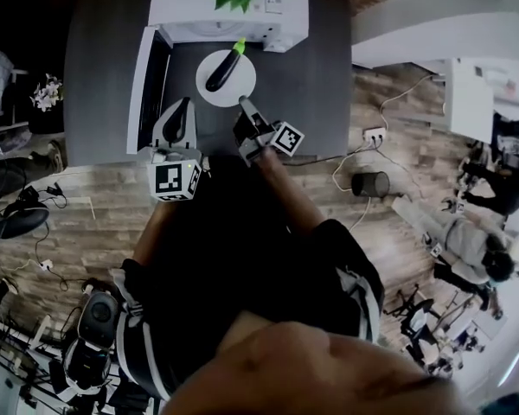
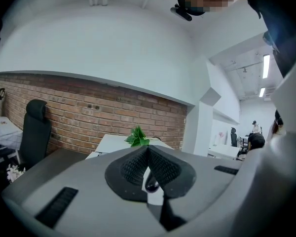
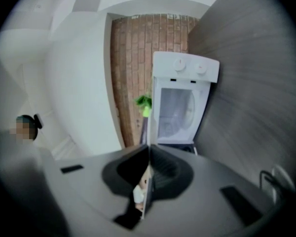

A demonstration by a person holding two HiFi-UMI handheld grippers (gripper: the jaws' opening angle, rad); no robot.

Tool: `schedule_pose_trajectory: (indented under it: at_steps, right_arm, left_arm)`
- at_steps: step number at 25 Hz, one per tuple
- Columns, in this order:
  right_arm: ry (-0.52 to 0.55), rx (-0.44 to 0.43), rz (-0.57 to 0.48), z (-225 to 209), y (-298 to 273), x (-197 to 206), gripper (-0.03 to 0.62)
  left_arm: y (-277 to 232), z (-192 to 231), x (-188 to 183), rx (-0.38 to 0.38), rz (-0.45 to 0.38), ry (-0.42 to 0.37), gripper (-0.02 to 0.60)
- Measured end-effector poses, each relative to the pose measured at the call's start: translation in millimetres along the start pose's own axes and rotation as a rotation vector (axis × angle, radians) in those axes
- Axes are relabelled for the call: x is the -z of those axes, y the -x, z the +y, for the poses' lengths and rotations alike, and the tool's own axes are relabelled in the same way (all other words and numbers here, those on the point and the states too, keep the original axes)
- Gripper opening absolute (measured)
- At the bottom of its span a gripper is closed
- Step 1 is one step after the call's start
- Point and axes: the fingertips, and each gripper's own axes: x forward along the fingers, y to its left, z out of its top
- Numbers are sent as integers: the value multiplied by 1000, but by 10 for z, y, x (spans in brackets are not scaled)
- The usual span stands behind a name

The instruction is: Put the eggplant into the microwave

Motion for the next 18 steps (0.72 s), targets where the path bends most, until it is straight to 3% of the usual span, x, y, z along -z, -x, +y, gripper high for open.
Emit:
schedule_pose_trajectory:
  at_steps: [18]
  right_arm:
    - [-2, 26, -75, -628, -305, -119, 37]
  left_arm:
    - [-333, 167, -126, 87, -32, -23, 37]
